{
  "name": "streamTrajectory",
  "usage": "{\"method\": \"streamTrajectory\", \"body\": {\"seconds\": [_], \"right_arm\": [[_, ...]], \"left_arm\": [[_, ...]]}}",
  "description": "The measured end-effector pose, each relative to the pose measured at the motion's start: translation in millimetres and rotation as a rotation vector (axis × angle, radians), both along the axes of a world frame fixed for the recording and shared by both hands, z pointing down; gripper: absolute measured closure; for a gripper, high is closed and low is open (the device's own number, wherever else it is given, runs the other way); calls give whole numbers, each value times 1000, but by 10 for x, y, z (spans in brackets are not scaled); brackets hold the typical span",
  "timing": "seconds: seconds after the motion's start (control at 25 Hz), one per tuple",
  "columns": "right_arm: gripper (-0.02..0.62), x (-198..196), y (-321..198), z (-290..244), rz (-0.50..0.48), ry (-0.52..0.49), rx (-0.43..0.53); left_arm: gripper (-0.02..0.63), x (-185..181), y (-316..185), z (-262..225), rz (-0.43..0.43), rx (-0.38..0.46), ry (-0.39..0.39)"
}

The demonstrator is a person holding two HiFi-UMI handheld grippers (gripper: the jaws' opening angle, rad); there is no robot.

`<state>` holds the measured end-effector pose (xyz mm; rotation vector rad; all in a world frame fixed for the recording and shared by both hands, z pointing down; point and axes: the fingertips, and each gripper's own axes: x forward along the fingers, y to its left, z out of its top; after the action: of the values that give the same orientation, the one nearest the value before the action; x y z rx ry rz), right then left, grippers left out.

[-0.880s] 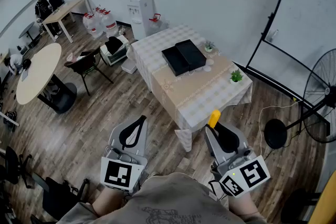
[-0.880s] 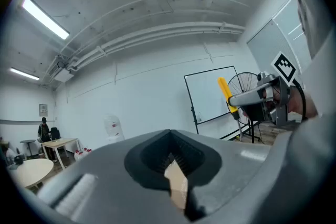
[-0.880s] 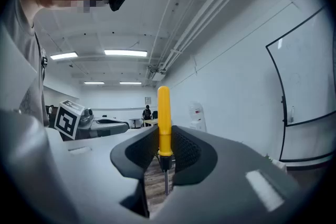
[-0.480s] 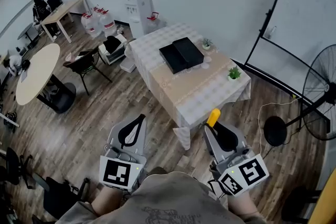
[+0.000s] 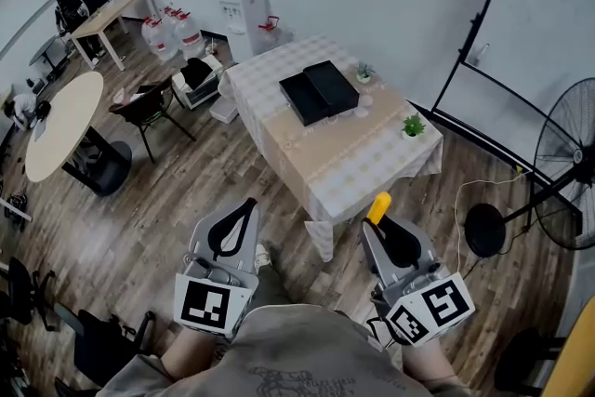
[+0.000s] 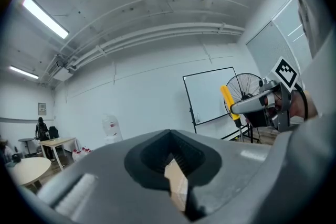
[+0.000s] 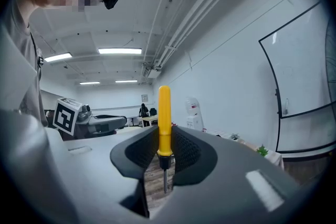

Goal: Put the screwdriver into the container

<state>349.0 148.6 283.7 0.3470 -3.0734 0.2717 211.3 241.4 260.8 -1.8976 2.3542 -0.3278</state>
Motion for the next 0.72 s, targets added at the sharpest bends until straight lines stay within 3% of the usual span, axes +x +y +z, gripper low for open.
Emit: {"method": "streamTrajectory", "body": {"seconds": [0.32,0.72], "right_arm": [[495,-378,-130,78,7,41,-2],[495,-1227,-345,174,-5,61,-6]], "left_arm": [[605,-361,8,46,-28,2,19],[605,-1230,-126,200,-51,-9,59]]}}
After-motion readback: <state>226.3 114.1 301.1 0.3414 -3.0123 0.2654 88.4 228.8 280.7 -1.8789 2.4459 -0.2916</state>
